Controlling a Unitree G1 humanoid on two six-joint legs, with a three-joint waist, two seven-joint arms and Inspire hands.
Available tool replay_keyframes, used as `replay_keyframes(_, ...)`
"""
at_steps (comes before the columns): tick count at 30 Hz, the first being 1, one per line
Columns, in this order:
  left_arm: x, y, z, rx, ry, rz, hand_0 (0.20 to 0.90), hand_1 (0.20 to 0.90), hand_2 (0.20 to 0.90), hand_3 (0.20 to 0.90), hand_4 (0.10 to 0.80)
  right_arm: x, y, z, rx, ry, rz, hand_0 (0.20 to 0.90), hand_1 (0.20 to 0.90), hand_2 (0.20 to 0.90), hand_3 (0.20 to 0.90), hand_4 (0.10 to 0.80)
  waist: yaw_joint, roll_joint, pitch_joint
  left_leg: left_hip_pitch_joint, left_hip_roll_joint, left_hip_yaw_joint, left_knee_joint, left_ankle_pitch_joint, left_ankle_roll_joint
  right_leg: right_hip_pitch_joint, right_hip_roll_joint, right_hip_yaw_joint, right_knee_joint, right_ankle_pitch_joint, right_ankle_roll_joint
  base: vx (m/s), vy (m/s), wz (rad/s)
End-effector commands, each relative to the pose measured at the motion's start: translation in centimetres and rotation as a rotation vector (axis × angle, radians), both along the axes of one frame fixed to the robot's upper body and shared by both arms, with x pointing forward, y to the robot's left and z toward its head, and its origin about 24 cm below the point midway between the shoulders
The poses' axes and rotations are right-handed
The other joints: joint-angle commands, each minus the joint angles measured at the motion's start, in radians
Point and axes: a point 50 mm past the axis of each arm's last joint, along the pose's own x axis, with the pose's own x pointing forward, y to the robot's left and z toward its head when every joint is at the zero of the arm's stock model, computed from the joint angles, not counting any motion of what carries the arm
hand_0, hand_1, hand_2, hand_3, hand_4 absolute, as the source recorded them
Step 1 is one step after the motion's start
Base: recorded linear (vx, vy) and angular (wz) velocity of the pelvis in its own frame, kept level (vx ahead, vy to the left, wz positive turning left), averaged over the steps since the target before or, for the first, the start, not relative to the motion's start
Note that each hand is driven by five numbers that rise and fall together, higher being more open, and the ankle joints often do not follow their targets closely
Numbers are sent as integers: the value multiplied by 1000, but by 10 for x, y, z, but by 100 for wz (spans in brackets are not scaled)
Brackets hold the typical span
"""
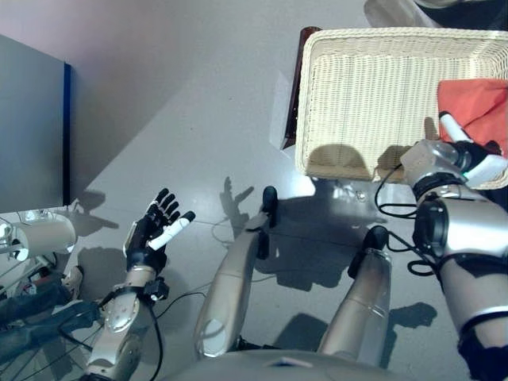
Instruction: Pick up the clothes and place them into the washing machine
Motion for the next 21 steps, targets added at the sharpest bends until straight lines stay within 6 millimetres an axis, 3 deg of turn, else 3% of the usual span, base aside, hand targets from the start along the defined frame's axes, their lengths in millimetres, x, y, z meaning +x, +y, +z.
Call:
replay_keyframes(1, -3, 17, 17, 10, -113, 101, 900, 900, 900, 900, 800, -8, -15, 20, -138, -78, -97, 900, 900, 900, 900, 800, 1, 8, -5, -40, 37, -11, 44, -73, -64, -80, 23, 19, -65, 129, -40, 0, 0, 0)
replay_keyframes(14, -4, 20, 4, 30, -62, 102, 900, 900, 900, 900, 800, -18, -21, 3, -135, -77, -143, 900, 900, 900, 900, 800, -17, -41, -37, 30, 52, -21, 21, -82, -67, 13, 39, -7, -119, 138, -34, 25, -5, -5)
replay_keyframes(21, -3, 18, -3, 28, -29, 99, 900, 900, 900, 900, 800, -25, -15, -26, -63, -74, -150, 900, 900, 900, 900, 800, -33, -71, -45, 91, 55, -27, 3, -88, -68, 94, 42, -23, -168, 149, -29, 38, -4, -5)
